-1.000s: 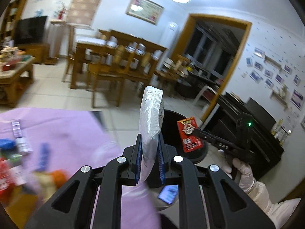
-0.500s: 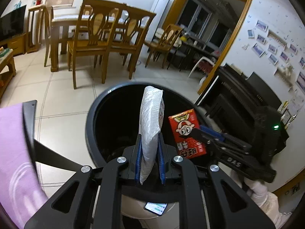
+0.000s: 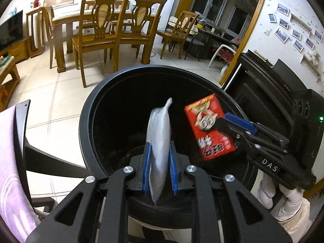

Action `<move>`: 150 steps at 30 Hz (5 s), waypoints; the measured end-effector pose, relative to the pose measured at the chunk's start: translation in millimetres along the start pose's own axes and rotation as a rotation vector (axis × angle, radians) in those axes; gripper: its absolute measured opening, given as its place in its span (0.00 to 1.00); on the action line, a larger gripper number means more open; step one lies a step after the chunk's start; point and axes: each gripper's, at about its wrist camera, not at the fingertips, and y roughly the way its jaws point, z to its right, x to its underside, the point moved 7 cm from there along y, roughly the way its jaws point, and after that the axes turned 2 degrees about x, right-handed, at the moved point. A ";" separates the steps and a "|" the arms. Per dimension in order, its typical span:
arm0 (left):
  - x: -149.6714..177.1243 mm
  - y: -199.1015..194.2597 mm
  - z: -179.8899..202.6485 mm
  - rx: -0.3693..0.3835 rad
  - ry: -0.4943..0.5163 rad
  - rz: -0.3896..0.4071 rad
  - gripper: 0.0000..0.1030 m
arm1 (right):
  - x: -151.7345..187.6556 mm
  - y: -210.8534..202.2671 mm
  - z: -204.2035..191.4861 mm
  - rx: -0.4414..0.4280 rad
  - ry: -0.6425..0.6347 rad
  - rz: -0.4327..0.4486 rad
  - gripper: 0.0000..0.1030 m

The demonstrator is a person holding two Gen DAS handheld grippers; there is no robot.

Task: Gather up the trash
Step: 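Carry both items over the black bin and open both tools to drop them, then grasp the clear plastic tray with the left tool while the right tool grasps another red carton, then move both items over the black bin and release them inside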

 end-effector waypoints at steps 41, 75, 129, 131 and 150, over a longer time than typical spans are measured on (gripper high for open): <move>146.3 -390.1 -274.1 -0.582 -0.318 0.325 0.95 | 34.0 -118.1 -466.1 -0.621 -0.675 0.033 0.95; 186.5 -347.0 -372.4 -0.431 -0.328 0.152 0.22 | 82.0 -56.8 -626.5 -0.814 -1.210 -0.135 0.58; 1.2 -74.7 36.8 0.156 0.097 0.103 0.22 | -27.4 -94.9 -12.7 -0.292 0.003 0.143 0.52; 1.6 -55.3 39.1 0.162 0.093 0.075 0.22 | -22.0 -85.3 -2.2 -0.270 0.018 0.137 0.52; 20.4 -4.6 40.6 0.144 0.108 -0.035 0.22 | -12.4 -42.6 5.7 -0.238 0.027 0.113 0.52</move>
